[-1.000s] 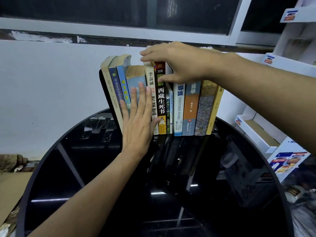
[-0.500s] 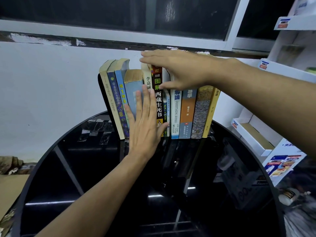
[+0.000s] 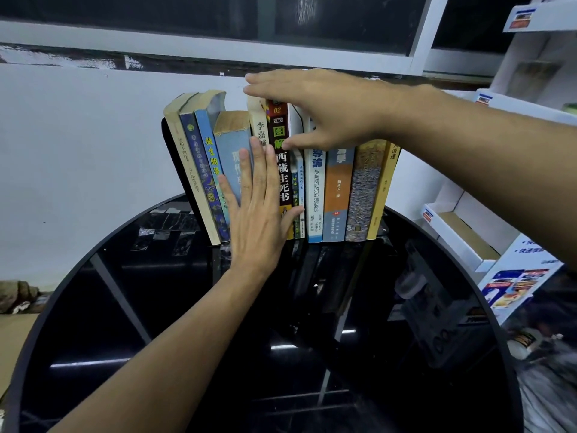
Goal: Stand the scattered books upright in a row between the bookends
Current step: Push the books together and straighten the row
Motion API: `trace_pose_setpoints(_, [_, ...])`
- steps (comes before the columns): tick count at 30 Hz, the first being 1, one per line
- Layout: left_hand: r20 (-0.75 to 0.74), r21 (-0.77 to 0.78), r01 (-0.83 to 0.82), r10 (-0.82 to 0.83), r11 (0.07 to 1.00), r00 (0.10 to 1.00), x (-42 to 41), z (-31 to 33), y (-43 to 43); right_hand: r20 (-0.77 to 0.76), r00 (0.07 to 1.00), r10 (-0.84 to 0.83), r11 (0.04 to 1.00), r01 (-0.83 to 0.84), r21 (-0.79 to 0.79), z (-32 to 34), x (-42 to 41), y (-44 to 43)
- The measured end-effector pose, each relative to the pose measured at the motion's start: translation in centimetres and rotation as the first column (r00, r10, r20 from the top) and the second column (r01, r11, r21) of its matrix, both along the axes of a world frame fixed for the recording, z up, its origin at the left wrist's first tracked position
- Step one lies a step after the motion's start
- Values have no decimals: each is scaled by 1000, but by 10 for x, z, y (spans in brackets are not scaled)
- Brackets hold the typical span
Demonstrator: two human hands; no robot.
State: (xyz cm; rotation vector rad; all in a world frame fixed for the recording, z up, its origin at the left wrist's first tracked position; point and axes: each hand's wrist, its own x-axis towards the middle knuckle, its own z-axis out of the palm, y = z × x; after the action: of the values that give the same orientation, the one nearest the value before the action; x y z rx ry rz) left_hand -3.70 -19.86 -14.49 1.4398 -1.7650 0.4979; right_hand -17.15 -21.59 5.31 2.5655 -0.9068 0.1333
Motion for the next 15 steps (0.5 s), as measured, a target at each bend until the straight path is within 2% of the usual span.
trace_pose_setpoints(15, [42,-39,9,-8,999,999,8,0,3,-2,1000,8,1000,-8,9,0,-2,-3])
